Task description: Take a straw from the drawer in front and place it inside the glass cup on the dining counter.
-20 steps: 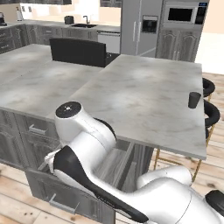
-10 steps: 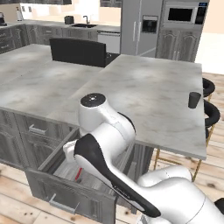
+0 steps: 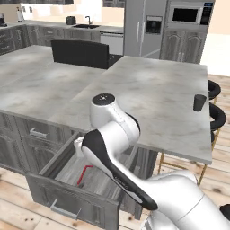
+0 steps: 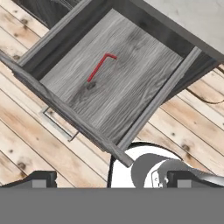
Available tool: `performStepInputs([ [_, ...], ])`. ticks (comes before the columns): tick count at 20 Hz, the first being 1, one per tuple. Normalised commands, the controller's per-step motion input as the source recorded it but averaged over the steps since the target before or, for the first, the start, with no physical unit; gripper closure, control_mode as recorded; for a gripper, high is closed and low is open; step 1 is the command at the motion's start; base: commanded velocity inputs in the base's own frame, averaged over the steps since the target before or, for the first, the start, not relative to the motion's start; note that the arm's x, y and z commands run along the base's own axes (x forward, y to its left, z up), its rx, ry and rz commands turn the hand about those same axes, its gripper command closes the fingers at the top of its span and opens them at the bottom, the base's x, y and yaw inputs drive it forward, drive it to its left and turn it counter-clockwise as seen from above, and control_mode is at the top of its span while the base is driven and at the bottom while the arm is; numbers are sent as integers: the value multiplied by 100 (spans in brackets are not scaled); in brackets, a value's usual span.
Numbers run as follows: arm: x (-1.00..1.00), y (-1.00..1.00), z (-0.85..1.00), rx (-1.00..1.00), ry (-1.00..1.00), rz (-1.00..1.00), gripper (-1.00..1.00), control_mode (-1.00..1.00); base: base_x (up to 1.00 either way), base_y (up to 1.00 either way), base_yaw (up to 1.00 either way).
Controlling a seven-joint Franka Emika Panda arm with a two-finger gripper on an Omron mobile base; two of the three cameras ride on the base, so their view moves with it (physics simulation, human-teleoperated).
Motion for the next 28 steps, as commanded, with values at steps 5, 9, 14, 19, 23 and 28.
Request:
performStepInputs([
  [5,60,0,-14,0,7,-2,-100,-100,0,0,0],
  [9,55,0,-19,0,9,-2,-100,-100,0,0,0],
  [14,44,0,-23,0,11,-2,-100,-100,0,0,0],
  [19,32,0,-30,0,11,-3,-100,-100,0,0,0],
  [23,27,2,-29,0,10,-5,-100,-100,0,0,0],
  [28,20,4,-27,0,2,-5,-100,-100,0,0,0],
])
